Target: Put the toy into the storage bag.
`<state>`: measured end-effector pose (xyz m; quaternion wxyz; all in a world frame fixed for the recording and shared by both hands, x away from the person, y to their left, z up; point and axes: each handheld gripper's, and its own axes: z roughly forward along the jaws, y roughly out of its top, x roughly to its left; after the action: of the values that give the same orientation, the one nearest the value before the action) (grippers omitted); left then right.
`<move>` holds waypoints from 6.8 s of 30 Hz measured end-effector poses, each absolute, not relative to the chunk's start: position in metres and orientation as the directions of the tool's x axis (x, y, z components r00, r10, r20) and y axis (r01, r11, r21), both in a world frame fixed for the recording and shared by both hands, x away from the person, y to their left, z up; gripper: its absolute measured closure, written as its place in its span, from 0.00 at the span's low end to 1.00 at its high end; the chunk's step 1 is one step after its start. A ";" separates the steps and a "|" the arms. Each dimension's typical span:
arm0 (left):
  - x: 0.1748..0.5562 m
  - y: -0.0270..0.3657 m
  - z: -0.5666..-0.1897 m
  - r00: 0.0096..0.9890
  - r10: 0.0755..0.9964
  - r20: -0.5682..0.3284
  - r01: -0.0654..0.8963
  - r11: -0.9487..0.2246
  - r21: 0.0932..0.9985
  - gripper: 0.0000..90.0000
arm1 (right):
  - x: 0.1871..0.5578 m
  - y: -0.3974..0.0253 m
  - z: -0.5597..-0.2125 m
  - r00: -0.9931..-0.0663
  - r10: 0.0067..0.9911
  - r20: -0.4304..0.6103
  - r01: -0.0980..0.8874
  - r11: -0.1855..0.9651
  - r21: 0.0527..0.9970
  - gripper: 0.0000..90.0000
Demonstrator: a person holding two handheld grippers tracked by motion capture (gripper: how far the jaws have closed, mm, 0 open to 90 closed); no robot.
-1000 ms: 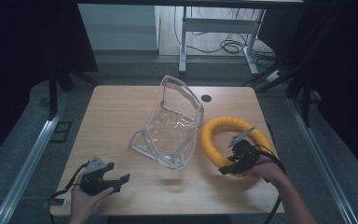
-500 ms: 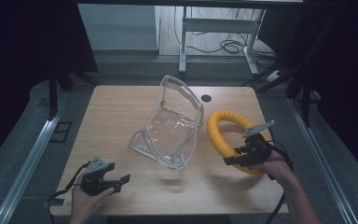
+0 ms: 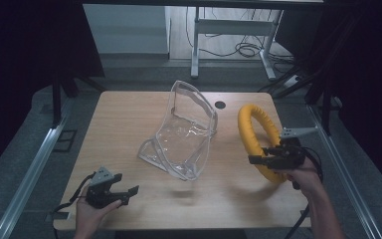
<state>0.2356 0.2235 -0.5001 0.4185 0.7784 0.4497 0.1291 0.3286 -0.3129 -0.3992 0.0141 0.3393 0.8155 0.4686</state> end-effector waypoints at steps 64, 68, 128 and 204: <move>0.236 0.220 -0.503 0.567 0.806 -0.172 0.595 -0.256 0.762 0.21 | 0.323 -0.282 -0.377 -0.721 0.572 0.390 0.387 -0.134 0.912 0.56; 0.237 0.220 -0.503 0.570 0.804 -0.168 0.594 -0.262 0.761 0.21 | 0.320 -0.278 -0.372 -0.728 0.566 0.388 0.373 -0.148 0.916 0.56; 0.236 0.223 -0.501 0.576 0.800 -0.170 0.595 -0.266 0.759 0.21 | 0.298 -0.156 -0.258 -0.903 0.367 0.223 0.158 -0.200 0.967 0.56; 0.237 0.220 -0.506 0.581 0.800 -0.153 0.608 -0.302 0.734 0.21 | 0.328 -0.105 -0.365 -0.880 0.266 0.394 0.374 -0.124 0.919 0.55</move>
<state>0.2373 0.2196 -0.5058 0.3929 0.7975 0.4414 0.1216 0.3281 -0.1054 -0.3652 -0.0379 0.2421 0.6607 0.7096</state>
